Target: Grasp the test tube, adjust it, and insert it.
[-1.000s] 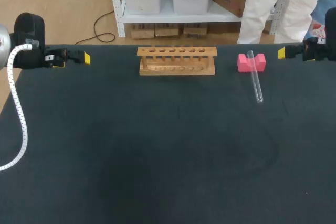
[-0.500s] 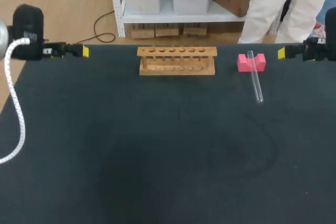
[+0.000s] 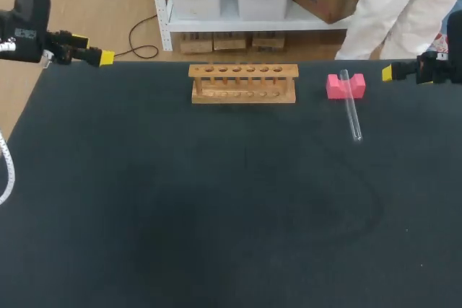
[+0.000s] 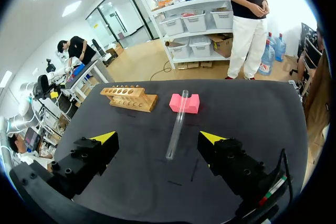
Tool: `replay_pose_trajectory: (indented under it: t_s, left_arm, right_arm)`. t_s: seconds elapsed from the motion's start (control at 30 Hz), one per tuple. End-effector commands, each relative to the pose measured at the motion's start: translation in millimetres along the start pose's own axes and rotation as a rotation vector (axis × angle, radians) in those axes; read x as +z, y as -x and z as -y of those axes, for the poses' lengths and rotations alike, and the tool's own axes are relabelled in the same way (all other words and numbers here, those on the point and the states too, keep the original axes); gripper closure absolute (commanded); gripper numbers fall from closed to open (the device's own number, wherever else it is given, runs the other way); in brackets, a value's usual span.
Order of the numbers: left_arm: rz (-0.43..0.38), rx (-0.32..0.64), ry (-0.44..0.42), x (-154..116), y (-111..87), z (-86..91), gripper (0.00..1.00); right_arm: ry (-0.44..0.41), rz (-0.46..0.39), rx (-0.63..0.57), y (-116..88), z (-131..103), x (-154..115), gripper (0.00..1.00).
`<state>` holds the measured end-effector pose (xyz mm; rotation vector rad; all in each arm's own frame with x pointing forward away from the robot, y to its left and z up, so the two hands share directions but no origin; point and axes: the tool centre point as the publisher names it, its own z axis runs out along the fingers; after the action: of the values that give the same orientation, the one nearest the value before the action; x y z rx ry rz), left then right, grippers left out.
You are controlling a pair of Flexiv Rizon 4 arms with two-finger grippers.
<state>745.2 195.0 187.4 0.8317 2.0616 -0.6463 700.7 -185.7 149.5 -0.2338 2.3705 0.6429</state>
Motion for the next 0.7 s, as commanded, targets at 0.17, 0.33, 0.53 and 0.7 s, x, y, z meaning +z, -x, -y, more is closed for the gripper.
replay_pose_trajectory:
  t_s: [0.17, 0.33, 0.53, 0.7]
  left_arm:
    - [0.115, 0.28, -0.395, 24.1, -8.3, -2.2, 0.0]
    - [0.111, 0.324, -0.427, 40.6, -8.6, -1.9, 0.0]
    - [0.112, 0.376, -0.421, 60.5, -10.6, -1.8, 0.0]
    - [0.103, 0.374, -0.409, 74.3, -10.8, -0.5, 0.0]
  right_arm:
    - [-0.005, 0.0, 0.0, -0.3, -1.0, -0.5, 0.0]
    - [-0.005, 0.0, 0.0, -0.3, -1.0, -0.5, 0.0]
    - [-0.005, 0.0, 0.0, -0.3, -1.0, -0.5, 0.0]
    - [-0.005, 0.0, 0.0, -0.3, -1.0, -0.5, 0.0]
